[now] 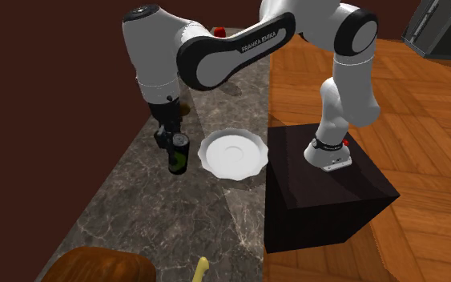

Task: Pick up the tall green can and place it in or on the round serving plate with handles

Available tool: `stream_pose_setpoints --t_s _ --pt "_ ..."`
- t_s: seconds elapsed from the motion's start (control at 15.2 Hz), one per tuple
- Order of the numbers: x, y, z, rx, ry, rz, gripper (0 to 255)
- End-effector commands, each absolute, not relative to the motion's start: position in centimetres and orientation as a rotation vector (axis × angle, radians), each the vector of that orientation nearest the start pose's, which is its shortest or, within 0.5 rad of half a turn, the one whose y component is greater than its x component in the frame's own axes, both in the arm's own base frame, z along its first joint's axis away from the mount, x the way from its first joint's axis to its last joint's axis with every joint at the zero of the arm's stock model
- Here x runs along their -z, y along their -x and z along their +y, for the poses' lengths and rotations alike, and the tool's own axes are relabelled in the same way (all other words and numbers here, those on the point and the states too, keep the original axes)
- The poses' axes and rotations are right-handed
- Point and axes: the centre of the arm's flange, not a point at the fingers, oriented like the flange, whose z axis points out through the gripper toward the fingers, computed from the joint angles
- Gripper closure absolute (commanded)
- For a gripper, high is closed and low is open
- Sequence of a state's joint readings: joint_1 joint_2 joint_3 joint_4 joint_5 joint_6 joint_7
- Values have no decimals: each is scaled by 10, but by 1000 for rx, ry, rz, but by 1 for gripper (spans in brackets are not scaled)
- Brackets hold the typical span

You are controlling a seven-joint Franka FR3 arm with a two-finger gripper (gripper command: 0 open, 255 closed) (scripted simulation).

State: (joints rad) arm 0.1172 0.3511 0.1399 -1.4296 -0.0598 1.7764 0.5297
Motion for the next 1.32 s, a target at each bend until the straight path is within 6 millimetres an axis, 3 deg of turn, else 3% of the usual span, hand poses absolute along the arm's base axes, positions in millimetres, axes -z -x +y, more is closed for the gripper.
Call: stream_pose_setpoints --t_s 0.0,1.06,1.25 --pt "-501 -628 137 6 3123 422 255" --pt "-538 -448 34 6 3123 422 255" --pt "-522 -448 34 6 3123 422 255"
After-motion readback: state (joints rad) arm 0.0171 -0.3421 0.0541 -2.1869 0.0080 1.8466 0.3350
